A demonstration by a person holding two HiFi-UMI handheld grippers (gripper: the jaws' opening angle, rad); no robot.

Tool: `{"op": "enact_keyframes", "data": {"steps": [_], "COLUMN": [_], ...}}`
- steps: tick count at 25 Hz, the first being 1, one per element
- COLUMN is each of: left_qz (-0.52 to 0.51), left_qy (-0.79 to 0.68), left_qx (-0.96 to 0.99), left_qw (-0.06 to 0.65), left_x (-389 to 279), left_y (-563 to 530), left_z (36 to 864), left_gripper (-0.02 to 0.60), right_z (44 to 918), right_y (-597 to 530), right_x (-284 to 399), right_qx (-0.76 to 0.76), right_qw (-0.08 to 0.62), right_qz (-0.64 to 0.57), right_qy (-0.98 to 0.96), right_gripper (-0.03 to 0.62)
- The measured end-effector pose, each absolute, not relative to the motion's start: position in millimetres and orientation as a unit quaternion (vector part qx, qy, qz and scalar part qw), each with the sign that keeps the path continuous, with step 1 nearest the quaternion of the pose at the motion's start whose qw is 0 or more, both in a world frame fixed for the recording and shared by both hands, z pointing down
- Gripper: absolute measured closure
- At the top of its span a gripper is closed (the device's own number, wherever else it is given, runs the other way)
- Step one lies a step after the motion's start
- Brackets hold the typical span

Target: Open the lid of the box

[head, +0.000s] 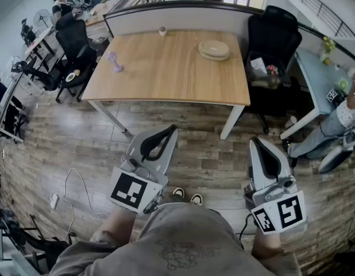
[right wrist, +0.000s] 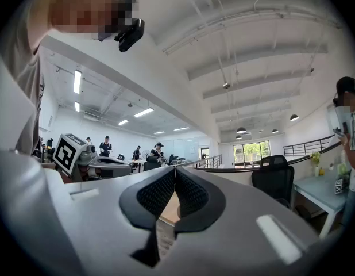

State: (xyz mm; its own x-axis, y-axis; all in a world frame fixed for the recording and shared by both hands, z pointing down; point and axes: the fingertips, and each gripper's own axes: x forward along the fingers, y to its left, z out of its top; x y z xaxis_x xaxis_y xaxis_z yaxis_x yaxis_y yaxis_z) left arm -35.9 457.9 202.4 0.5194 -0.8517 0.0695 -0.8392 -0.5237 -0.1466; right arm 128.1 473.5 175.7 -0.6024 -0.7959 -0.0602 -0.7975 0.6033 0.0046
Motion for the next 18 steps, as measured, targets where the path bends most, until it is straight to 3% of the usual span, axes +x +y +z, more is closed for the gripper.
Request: {"op": "enact_keyframes", "data": {"steps": [14,15,16,17,18], "left_qz": [-0.041,-0.035,-0.036,-0.042,-0.051], "left_qy": [0.460,0.453,0.451,0.455,0.464], "left_qx": [-0.886,-0.890,-0.892,-0.889,-0.884], "left_qw": [0.036,0.030,0.022,0.019,0.022], "left_x": [-20.3,-18.1,-16.9,-17.3,-19.4], "left_y": [456.4,454.8,452.5,449.7,446.7], "left_z": [205.9,207.7,210.9,214.6,218.3], "left_gripper": [0.580,0.546,0.404,0.327,0.301], "right_z": [185.2,186.6,188.2,189.9,191.6], "right_y": [464.7,463.7,462.9,462.5,462.3], "right_x": [138.6,139.9,141.1,141.9,142.2], "right_qx": [-0.452,-0.453,-0.453,-0.452,-0.451], "right_qw": [0.021,0.020,0.020,0.019,0.017], "right_qz": [0.008,0.006,0.004,0.003,0.001], "right_qy": [0.892,0.891,0.891,0.892,0.892], "right_gripper": [0.582,0.582,0.582,0.582,0.582]}}
